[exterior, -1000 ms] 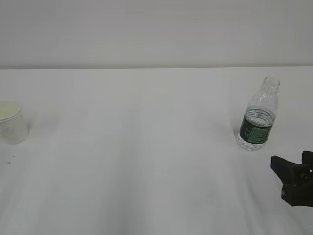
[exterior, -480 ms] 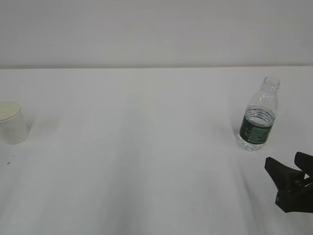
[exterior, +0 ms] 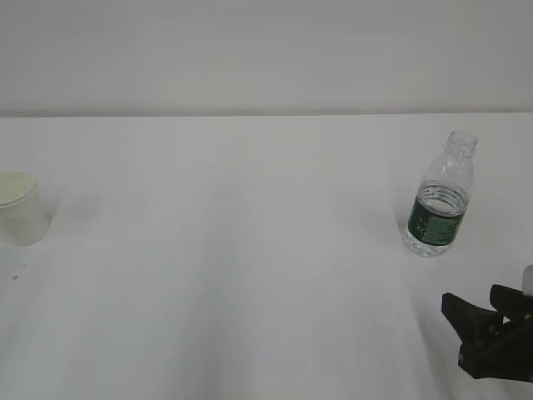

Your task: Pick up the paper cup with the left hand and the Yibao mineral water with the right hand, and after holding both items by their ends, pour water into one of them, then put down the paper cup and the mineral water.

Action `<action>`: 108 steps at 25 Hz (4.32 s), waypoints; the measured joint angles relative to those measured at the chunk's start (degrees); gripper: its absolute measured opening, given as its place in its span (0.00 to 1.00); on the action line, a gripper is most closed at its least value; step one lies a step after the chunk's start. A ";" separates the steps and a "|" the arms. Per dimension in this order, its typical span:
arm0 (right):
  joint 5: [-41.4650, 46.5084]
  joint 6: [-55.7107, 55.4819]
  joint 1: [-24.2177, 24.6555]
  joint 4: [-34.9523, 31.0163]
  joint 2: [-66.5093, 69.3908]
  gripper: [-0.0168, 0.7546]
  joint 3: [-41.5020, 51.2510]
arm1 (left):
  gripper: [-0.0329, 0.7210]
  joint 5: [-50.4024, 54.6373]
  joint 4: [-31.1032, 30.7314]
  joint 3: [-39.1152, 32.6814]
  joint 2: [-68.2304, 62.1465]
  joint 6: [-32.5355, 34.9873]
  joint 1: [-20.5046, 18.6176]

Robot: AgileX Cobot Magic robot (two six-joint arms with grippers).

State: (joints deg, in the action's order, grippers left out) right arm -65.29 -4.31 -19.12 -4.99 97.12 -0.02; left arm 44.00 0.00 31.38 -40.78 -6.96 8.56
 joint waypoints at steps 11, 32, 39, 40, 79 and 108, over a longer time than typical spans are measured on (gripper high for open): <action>-0.34 -0.23 0.00 -6.78 0.00 0.67 0.00 | 0.79 -0.09 0.00 0.00 0.00 0.00 0.00; -0.54 -0.34 0.00 -6.91 0.00 0.91 -2.51 | 0.79 -1.57 0.00 0.00 -0.46 0.00 0.00; -0.54 -0.34 0.00 -6.91 0.13 0.90 -4.34 | 0.80 -4.52 0.68 0.00 -4.31 0.00 0.00; -0.54 -0.34 0.00 -6.91 0.13 0.90 -4.34 | 0.79 -5.62 0.92 0.00 -5.14 0.00 0.00; -0.54 0.75 0.00 -6.00 0.17 0.81 -4.43 | 0.79 -76.64 10.66 -31.73 -26.67 1.31 9.64; -0.54 -0.13 0.00 -5.63 0.17 0.79 -4.43 | 0.72 -109.73 27.79 -31.28 -56.49 6.96 9.64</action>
State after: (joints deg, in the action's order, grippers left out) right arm -65.83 -4.45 -19.12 -10.62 97.29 -4.45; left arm -65.73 27.79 0.10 -97.27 0.00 18.20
